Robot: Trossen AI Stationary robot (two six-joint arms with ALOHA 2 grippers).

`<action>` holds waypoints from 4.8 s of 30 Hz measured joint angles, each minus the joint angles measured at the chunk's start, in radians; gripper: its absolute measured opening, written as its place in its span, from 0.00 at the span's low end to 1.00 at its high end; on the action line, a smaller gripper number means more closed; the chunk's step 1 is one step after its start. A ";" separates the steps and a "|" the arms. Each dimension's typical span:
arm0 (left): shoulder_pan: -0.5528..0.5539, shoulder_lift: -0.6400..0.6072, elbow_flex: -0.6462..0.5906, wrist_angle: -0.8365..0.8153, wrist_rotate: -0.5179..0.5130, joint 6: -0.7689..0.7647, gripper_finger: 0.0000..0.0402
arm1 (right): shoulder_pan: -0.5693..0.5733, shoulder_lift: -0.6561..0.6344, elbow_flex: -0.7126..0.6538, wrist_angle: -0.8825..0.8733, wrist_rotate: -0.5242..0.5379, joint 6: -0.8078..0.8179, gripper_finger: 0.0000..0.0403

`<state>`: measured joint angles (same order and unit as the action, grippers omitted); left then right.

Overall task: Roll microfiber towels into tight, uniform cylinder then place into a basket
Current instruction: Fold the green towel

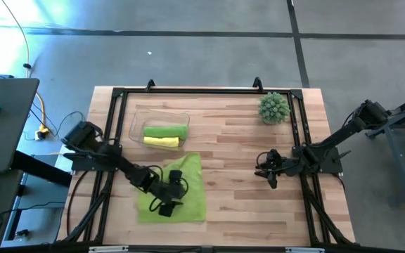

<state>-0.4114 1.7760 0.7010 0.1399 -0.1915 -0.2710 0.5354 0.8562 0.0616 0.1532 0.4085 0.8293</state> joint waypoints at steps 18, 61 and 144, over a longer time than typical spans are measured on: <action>0.176 0.316 0.326 0.213 -0.019 0.271 0.57 | 0.000 0.000 0.000 -0.008 0.000 0.000 0.37; 0.177 0.255 0.684 -0.695 0.108 -0.268 0.57 | 0.002 0.599 0.420 0.113 0.087 0.028 0.37; 0.140 0.276 0.684 -0.863 -0.013 -0.390 0.03 | 0.126 0.858 0.593 -0.212 0.191 0.158 0.37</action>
<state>-0.2711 2.0516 1.3853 -0.7229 -0.2044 -0.6610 0.6613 1.7142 0.6548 -0.0586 0.5992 0.9874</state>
